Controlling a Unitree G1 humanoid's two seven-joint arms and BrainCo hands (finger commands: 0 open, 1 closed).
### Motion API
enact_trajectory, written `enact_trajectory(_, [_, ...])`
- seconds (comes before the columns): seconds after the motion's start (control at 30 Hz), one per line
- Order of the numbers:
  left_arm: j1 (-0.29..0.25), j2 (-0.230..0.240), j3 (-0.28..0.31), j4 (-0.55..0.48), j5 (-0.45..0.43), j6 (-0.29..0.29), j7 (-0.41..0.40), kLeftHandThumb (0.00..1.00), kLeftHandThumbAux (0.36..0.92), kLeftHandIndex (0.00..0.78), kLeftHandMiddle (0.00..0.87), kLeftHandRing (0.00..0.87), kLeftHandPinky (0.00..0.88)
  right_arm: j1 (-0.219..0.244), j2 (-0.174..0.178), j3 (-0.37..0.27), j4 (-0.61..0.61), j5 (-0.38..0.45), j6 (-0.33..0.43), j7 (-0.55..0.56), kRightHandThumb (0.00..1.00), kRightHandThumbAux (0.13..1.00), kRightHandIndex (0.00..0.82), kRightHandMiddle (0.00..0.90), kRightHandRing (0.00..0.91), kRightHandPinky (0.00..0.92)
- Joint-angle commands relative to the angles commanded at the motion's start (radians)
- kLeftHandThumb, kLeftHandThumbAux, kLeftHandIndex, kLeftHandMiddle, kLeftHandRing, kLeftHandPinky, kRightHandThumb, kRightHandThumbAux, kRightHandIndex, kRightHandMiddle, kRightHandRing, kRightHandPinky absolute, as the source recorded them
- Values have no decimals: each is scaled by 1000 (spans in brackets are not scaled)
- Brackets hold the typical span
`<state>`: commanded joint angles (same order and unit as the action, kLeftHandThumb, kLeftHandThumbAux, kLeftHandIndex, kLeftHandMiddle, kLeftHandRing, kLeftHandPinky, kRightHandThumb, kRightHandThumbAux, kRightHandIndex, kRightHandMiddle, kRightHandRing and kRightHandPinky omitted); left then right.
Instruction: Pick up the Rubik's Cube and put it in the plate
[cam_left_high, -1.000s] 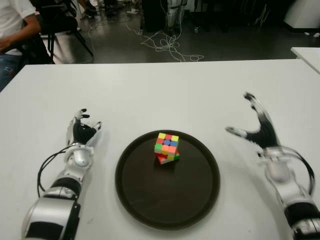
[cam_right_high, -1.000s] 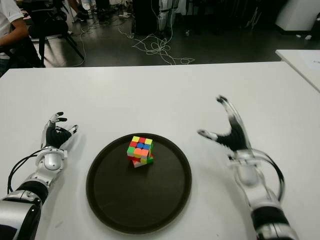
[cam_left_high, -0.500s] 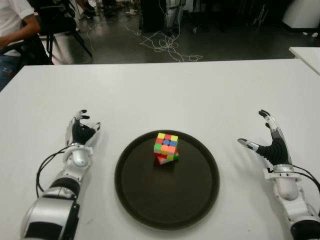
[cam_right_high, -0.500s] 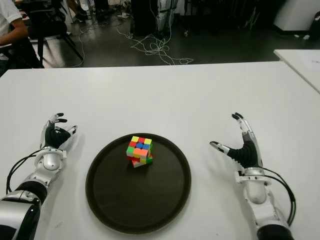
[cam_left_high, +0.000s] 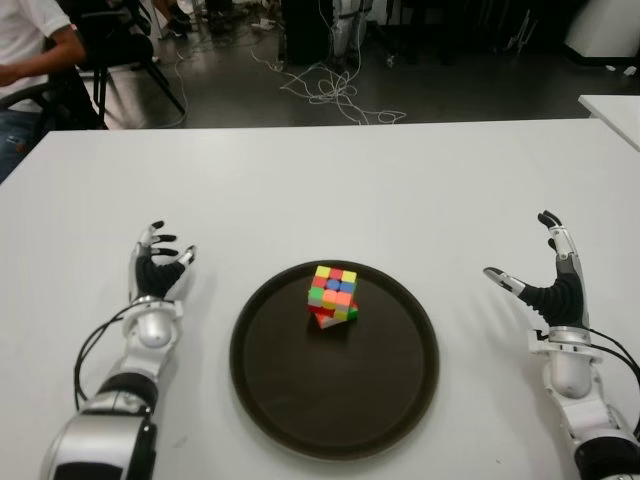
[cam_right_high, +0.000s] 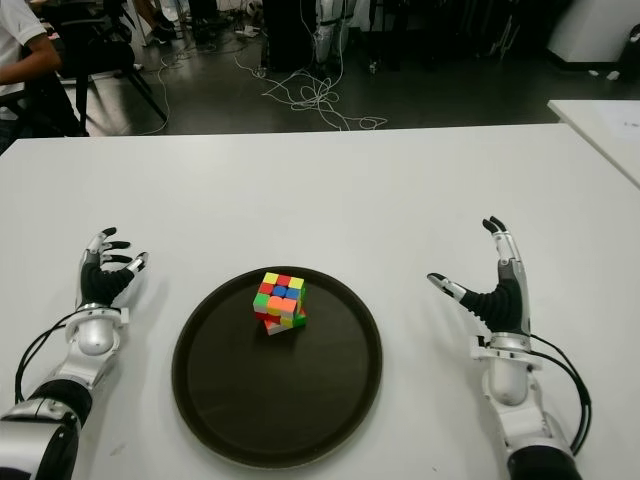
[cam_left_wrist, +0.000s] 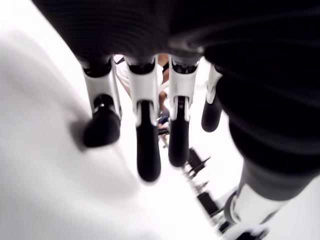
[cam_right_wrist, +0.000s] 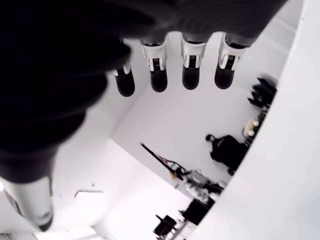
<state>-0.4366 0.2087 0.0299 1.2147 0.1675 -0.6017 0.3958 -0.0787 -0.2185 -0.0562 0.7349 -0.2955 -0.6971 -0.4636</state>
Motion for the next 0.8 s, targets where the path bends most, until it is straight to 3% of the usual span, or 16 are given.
enact_trajectory(0.2, [27, -10, 13, -27, -25, -52, -56, 122, 772, 120, 174, 166, 112, -10, 14, -8, 62, 21, -35, 0, 0, 683, 0, 0, 0, 0])
enact_trajectory(0.3, [36, -10, 15, -34, -27, -67, -74, 83, 782, 108, 154, 137, 77, -10, 18, -6, 73, 26, -47, 4, 0, 699, 0, 0, 0, 0])
enact_trajectory(0.67, [76, -8, 6, -63, -14, -150, -118, 2, 758, 36, 37, 23, 13, 0, 23, 7, 119, 36, -83, 30, 0, 703, 0, 0, 0, 0])
enact_trajectory(0.73, [97, -9, 4, -83, -13, -165, -124, 1, 754, 25, 22, 12, 6, 11, 27, 10, 118, 34, -95, 31, 0, 706, 0, 0, 0, 0])
enact_trajectory(0.8, [142, -23, -3, -121, -14, -193, -131, 0, 754, 11, 9, 4, 2, 55, 47, 27, 103, 13, -121, 11, 0, 714, 0, 0, 0, 0])
